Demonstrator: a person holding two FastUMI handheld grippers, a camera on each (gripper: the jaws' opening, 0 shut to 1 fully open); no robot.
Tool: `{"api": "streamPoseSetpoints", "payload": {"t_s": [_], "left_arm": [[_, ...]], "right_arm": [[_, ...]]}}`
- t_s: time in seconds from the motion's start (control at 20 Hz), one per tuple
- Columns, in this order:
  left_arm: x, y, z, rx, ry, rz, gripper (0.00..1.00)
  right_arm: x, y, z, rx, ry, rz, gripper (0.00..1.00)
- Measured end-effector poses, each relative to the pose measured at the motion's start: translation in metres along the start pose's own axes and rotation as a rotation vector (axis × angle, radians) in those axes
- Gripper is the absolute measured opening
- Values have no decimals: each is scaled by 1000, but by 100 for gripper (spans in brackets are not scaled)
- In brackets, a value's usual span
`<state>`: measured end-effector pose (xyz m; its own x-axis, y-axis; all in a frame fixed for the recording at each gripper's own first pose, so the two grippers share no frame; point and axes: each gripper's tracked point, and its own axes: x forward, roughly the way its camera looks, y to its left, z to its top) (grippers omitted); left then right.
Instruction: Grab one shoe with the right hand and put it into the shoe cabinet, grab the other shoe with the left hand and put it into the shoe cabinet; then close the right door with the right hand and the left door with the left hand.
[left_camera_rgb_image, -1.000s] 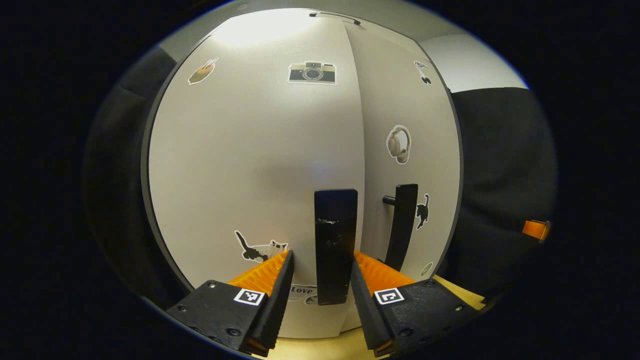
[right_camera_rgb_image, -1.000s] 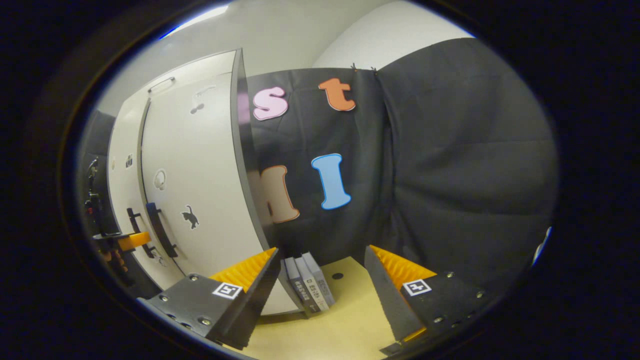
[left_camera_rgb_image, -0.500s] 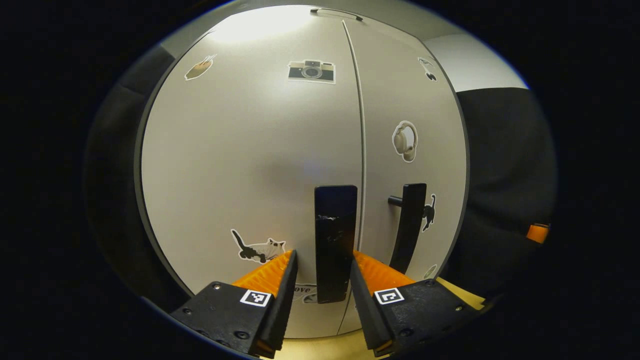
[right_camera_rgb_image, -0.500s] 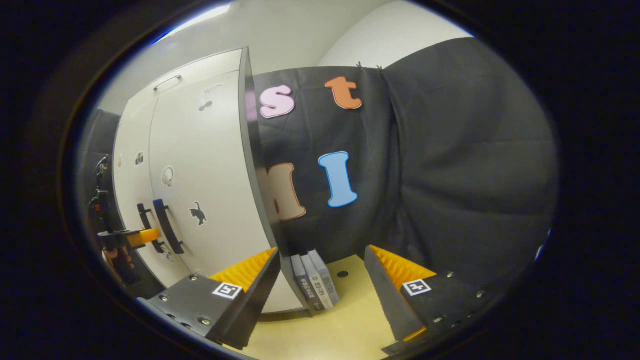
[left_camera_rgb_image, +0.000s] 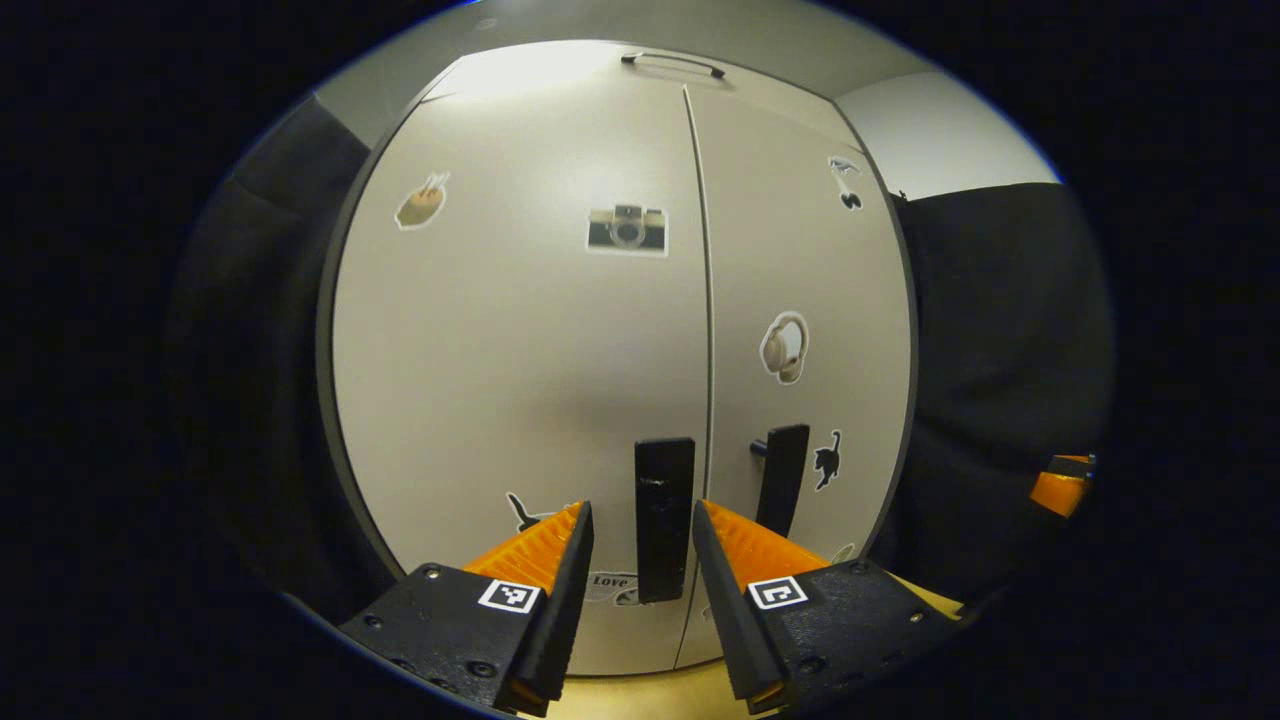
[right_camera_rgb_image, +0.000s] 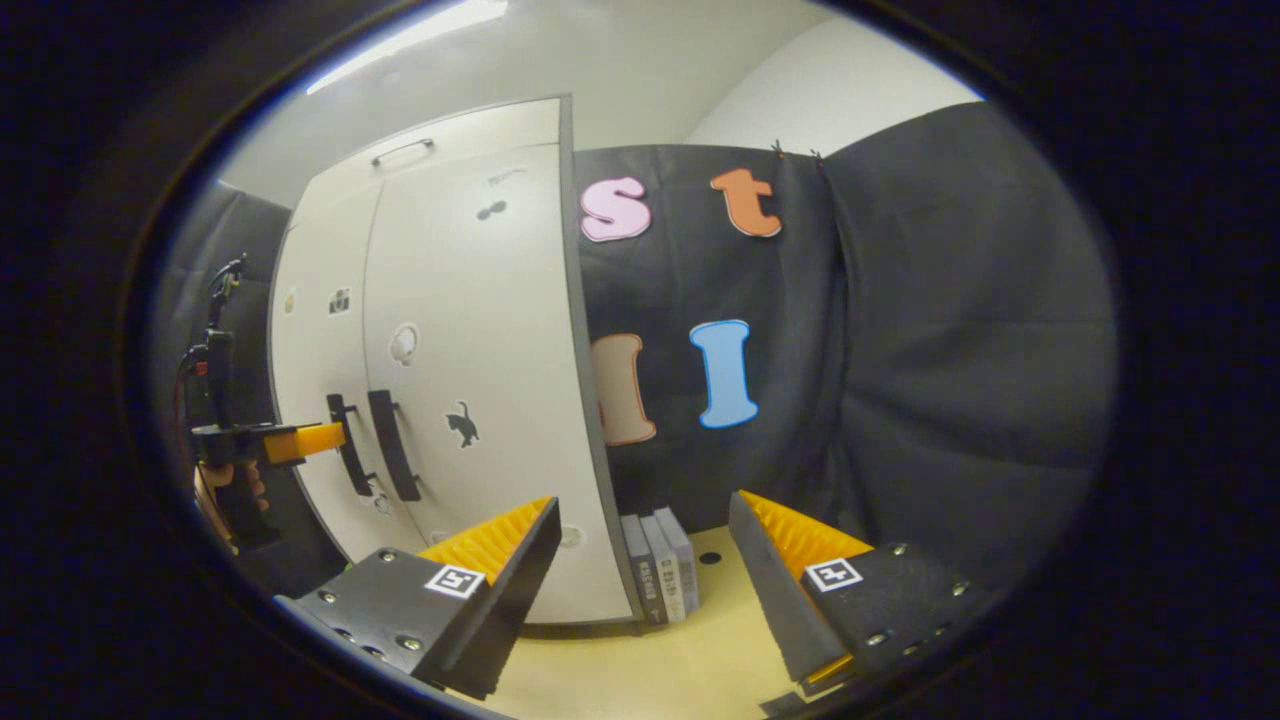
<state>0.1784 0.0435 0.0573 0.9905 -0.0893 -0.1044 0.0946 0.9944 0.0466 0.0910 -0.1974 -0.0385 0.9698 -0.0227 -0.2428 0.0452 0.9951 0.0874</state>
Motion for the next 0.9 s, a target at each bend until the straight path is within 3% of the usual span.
{"api": "streamPoseSetpoints", "payload": {"t_s": [0.45, 0.9], "left_arm": [[-97, -8, 60, 55, -115, 44, 60], [-148, -13, 57, 18, -120, 118, 60]], "right_arm": [[-24, 92, 74, -20, -95, 162, 100], [-55, 123, 78, -38, -116, 261, 100]]}}
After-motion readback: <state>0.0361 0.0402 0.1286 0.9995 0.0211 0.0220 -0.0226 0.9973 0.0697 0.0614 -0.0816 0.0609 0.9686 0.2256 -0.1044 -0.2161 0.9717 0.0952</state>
